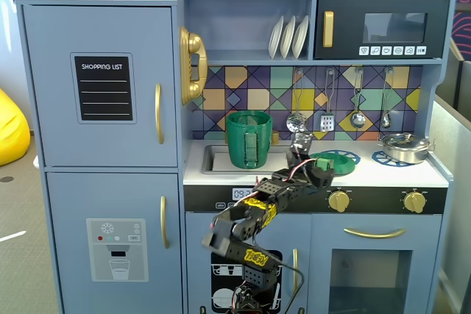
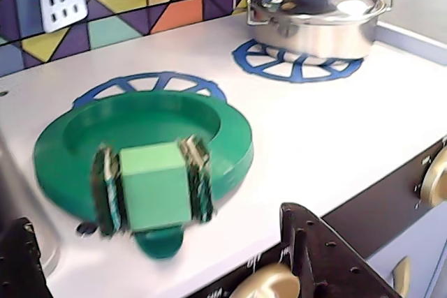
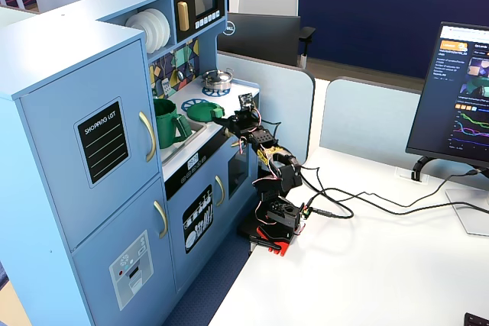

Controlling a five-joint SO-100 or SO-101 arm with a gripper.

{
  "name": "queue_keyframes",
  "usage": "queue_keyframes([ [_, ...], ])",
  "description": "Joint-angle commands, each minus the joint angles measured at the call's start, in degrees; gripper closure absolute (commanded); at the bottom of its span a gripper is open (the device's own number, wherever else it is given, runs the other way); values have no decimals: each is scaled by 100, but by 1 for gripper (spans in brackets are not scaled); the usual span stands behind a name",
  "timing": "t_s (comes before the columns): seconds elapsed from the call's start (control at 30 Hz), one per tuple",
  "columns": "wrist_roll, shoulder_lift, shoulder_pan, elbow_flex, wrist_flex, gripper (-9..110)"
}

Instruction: Pick up the lid from the counter and put it on the green recipient

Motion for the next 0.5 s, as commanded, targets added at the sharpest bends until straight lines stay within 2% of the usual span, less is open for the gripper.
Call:
queue_keyframes([
  [0.0, -35, -501, 70, -738, -404, 61],
  [0.47, -132, -1951, -404, -1811, -457, 64],
])
